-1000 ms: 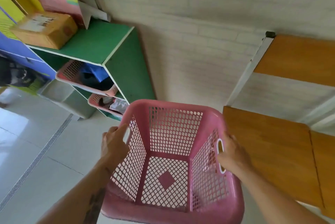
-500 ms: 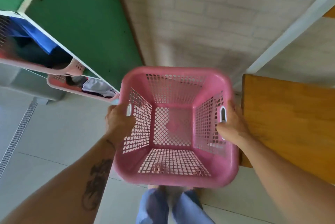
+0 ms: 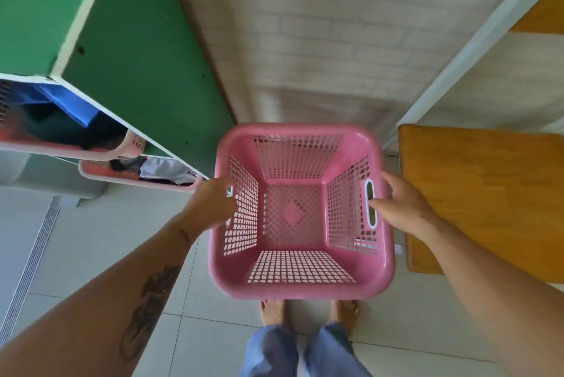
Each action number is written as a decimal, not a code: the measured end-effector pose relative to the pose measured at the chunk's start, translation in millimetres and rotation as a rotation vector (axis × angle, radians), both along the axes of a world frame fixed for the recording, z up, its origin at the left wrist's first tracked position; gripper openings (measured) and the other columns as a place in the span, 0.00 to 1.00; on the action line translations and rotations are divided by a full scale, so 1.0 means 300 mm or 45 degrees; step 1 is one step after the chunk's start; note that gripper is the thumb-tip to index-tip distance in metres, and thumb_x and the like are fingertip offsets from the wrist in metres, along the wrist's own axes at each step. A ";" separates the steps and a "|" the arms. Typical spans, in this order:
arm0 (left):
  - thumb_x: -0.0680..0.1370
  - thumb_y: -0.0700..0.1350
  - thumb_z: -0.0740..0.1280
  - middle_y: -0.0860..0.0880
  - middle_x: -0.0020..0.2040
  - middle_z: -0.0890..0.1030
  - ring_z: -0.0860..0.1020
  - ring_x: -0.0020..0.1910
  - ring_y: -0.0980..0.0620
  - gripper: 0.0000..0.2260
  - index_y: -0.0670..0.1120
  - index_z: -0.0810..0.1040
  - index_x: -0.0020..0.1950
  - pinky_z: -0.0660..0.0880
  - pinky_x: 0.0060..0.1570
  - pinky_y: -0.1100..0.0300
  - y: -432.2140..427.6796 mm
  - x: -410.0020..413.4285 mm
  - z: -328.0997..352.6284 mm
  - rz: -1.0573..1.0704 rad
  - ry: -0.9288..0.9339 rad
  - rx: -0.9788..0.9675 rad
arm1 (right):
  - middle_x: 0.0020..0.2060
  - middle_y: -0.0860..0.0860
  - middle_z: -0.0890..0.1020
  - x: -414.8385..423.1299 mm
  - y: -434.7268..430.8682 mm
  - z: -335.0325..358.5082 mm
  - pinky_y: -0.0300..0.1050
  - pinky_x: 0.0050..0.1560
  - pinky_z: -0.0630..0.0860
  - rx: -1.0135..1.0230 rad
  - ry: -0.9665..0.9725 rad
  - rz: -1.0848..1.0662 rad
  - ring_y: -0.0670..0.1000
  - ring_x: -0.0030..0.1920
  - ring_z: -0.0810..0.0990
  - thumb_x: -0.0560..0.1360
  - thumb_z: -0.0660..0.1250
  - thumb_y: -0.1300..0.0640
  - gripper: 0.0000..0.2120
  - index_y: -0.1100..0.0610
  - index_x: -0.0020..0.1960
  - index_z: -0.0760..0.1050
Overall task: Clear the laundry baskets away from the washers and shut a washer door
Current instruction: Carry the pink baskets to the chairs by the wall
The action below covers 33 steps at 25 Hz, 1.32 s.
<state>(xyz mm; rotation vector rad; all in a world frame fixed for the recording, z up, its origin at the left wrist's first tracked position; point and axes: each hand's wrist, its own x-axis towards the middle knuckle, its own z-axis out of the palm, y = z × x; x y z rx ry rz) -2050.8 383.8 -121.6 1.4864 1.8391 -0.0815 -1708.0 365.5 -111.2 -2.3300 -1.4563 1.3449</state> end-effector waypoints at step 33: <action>0.79 0.45 0.56 0.48 0.61 0.79 0.79 0.53 0.50 0.15 0.55 0.76 0.62 0.78 0.53 0.58 -1.301 2.625 1.279 -1.648 -0.494 0.537 | 0.61 0.51 0.76 1.815 -2.362 1.242 0.53 0.63 0.73 0.360 -0.606 -1.085 0.58 0.65 0.74 0.67 0.58 0.40 0.23 0.43 0.60 0.71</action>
